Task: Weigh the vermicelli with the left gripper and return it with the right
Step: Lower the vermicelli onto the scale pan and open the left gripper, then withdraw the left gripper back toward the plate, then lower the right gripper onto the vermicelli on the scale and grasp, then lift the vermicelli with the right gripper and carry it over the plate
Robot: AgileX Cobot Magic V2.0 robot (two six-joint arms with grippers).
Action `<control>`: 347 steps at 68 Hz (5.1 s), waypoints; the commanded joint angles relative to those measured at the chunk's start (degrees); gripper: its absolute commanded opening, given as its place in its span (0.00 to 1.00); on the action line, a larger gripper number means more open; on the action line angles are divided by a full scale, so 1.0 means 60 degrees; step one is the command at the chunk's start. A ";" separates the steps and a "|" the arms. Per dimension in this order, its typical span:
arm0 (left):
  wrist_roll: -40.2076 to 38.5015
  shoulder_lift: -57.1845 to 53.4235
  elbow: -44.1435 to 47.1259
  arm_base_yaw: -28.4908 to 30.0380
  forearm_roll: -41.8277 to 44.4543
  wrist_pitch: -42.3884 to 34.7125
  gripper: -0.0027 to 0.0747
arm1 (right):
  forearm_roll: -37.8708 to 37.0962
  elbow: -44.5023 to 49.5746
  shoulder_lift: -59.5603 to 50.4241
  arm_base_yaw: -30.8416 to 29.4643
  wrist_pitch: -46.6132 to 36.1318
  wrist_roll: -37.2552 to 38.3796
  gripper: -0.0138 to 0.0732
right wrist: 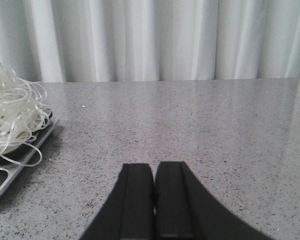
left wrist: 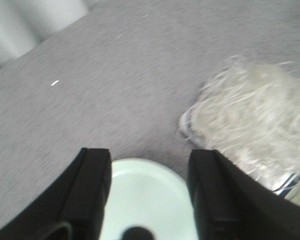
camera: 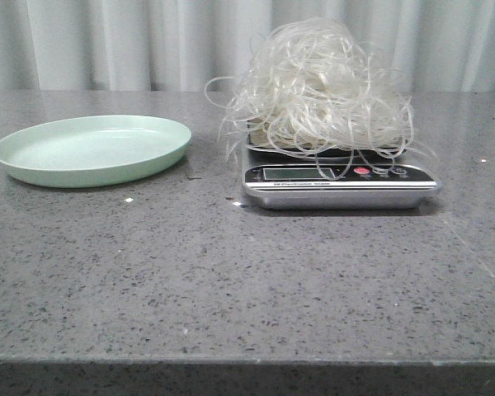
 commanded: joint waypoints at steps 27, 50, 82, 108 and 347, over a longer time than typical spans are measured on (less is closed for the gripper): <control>-0.0452 -0.5185 0.5138 0.2272 -0.0065 -0.3141 0.25 | 0.0020 -0.0074 -0.0154 -0.0018 -0.0757 -0.0046 0.33; -0.0474 -0.8423 0.9245 0.2553 -0.0065 -0.5548 0.21 | 0.0020 -0.0074 -0.0154 -0.0018 -0.0757 -0.0046 0.33; -0.0474 -1.1110 1.2497 0.2553 -0.0167 -0.8104 0.21 | 0.0020 -0.0074 -0.0154 -0.0018 -0.0802 -0.0046 0.33; -0.0474 -1.1114 1.2513 0.2553 -0.0167 -0.8178 0.21 | 0.0054 -0.1067 0.0082 -0.0018 -0.1251 -0.0046 0.33; -0.0474 -1.1114 1.2535 0.2553 -0.0167 -0.8178 0.21 | 0.1761 -1.9069 1.5637 0.4647 0.9096 -0.0046 0.33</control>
